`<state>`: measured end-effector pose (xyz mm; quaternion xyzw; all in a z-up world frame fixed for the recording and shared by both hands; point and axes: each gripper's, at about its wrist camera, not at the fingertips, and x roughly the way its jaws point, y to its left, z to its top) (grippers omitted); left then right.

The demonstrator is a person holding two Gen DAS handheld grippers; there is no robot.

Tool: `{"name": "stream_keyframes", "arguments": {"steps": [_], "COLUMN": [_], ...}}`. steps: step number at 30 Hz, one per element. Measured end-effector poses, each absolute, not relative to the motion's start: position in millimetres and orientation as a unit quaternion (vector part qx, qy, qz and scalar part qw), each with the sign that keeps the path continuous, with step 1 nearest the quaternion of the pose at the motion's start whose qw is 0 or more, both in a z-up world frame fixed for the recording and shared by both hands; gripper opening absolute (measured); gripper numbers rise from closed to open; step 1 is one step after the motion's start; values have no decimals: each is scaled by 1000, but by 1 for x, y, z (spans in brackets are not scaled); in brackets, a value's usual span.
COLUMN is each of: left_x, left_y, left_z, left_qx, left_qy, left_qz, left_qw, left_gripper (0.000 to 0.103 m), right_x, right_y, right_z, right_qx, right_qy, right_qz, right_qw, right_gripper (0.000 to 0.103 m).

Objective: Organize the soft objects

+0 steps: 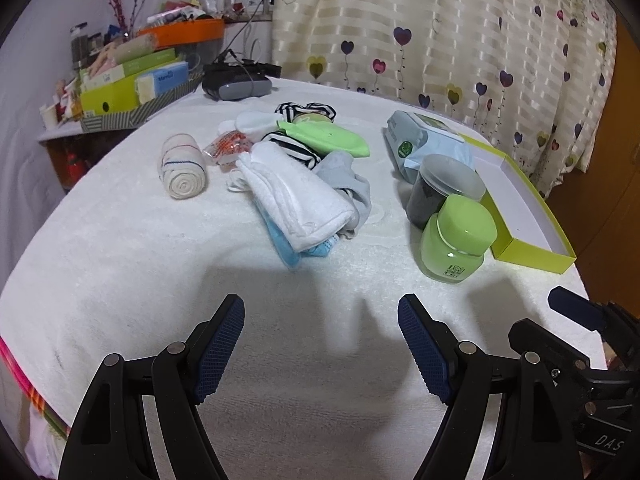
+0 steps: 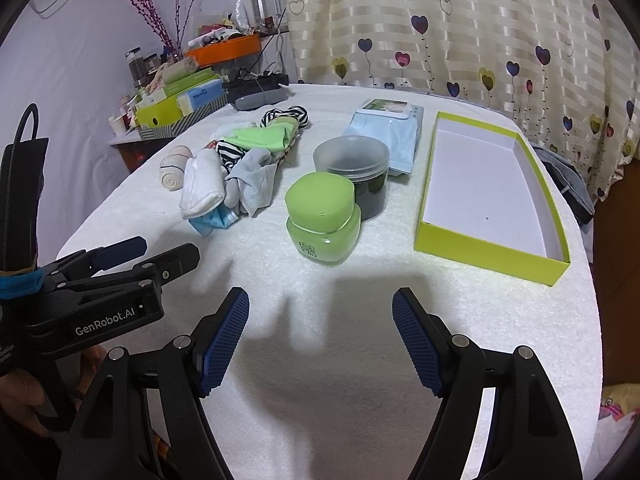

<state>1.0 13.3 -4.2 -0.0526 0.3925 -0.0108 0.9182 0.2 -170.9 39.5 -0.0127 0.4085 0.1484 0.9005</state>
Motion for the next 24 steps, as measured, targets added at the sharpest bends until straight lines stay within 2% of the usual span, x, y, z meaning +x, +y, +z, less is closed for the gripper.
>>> {"name": "stream_keyframes", "arguments": {"steps": [24], "left_x": [3], "left_y": [22], "left_z": [-2], "left_qx": [-49], "left_qy": [382], "left_qz": [7], "left_qw": [923], "left_gripper": [80], "right_x": [2], "right_y": [-169], "right_z": [41], "right_qx": [-10], "right_qy": [409], "right_qz": [156], "right_qw": [899], "right_gripper": [75]}}
